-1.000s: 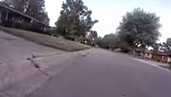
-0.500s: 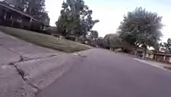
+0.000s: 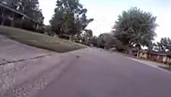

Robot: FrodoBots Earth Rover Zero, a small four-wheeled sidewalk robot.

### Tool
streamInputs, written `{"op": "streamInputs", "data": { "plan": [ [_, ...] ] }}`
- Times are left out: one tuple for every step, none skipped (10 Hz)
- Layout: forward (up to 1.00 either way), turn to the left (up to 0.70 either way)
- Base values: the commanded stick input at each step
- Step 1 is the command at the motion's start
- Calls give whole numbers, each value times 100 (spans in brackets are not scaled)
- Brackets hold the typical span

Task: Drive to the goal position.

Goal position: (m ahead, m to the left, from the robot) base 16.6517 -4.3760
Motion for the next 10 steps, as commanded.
{"op": "streamInputs", "data": {
  "plan": [
    [100, 0],
    [100, 0],
    [100, 0],
    [100, -1],
    [100, -15],
    [100, -28],
    [100, -37],
    [100, -17],
    [100, 0],
    [100, 0]
  ]
}}
